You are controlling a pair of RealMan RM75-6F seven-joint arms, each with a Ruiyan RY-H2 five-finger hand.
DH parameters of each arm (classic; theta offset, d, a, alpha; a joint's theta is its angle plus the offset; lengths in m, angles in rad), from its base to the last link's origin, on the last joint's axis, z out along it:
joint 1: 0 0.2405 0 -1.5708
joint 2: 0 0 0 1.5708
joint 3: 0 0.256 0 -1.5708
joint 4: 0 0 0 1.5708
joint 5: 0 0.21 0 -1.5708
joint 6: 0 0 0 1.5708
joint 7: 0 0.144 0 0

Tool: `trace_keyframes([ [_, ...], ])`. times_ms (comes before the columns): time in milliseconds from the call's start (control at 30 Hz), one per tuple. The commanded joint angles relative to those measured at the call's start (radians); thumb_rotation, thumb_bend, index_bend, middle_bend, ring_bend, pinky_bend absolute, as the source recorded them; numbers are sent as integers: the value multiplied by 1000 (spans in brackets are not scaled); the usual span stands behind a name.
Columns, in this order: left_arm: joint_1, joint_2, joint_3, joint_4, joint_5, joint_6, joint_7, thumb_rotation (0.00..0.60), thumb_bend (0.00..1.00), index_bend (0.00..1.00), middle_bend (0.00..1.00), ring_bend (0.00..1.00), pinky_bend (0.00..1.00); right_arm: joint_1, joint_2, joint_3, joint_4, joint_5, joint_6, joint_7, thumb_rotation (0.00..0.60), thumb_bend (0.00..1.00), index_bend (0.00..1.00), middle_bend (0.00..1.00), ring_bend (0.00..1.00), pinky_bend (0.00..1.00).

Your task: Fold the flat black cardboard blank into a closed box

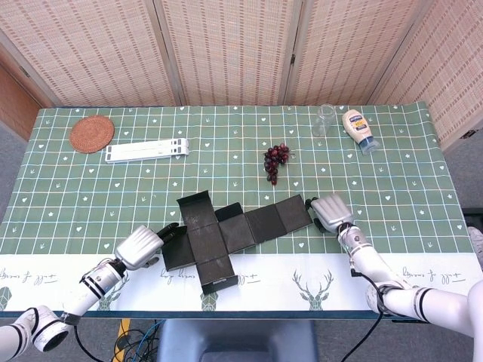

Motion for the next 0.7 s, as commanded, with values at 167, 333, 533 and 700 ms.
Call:
trace_keyframes([
  [167, -9, -16, 0, 11, 1, -4, -7, 600, 206, 193, 145, 753, 827, -5, -9, 3, 0, -15, -1, 7, 600, 537, 297, 357, 898, 1000],
  [333, -15, -19, -1, 11, 2, -4, -10, 600, 205, 193, 144, 753, 827, -10, -19, 9, -3, -38, 2, 19, 600, 541, 297, 357, 898, 1000],
  [533, -20, -24, 0, 9, 1, -8, -7, 600, 206, 193, 144, 753, 827, -12, -33, 14, -3, -65, 2, 31, 600, 542, 297, 357, 898, 1000],
  [700, -24, -28, 1, 7, 0, -11, -4, 600, 205, 193, 145, 753, 827, -15, -44, 21, -3, -83, 6, 43, 600, 543, 297, 357, 898, 1000],
])
